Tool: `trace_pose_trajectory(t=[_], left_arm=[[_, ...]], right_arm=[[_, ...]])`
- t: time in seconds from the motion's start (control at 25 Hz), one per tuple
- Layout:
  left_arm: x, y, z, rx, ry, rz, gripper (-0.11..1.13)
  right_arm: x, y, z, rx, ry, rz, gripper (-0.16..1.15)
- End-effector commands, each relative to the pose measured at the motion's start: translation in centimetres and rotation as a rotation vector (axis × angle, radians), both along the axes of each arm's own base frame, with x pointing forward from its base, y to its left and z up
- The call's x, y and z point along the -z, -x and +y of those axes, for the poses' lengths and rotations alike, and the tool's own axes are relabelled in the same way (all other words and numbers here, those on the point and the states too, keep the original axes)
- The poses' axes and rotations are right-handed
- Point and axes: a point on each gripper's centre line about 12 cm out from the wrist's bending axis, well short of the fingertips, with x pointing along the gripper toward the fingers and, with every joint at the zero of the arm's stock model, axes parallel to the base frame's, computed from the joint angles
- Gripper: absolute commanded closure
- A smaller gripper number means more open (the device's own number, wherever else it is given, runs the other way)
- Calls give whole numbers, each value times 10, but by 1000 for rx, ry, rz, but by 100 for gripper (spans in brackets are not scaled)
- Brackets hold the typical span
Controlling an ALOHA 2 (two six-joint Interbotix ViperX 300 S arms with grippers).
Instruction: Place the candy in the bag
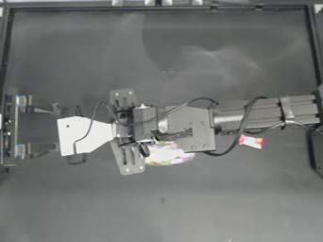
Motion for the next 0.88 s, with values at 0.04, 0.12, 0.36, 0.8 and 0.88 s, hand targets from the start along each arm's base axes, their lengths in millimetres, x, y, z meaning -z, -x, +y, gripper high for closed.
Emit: trace_pose_trajectory(t=[0.04, 0.12, 0.36, 0.8, 0.88], left_arm=[[-8, -6, 1, -1, 1, -13, 2], [-9, -7, 1, -1, 0, -17, 2], [-10, -14, 0, 8, -2, -21, 2], [-4, -39, -2, 33, 0, -29, 4], [-4, -46, -1, 32, 0, -32, 4]], right_arm=[[-44, 6, 3, -6, -14, -104, 93], [-47, 7, 3, -9, -21, -122, 93], [-53, 11, 5, -17, -30, -167, 93], [-48, 20, 4, -15, -36, -181, 93], [-47, 21, 3, -13, -37, -189, 93]])
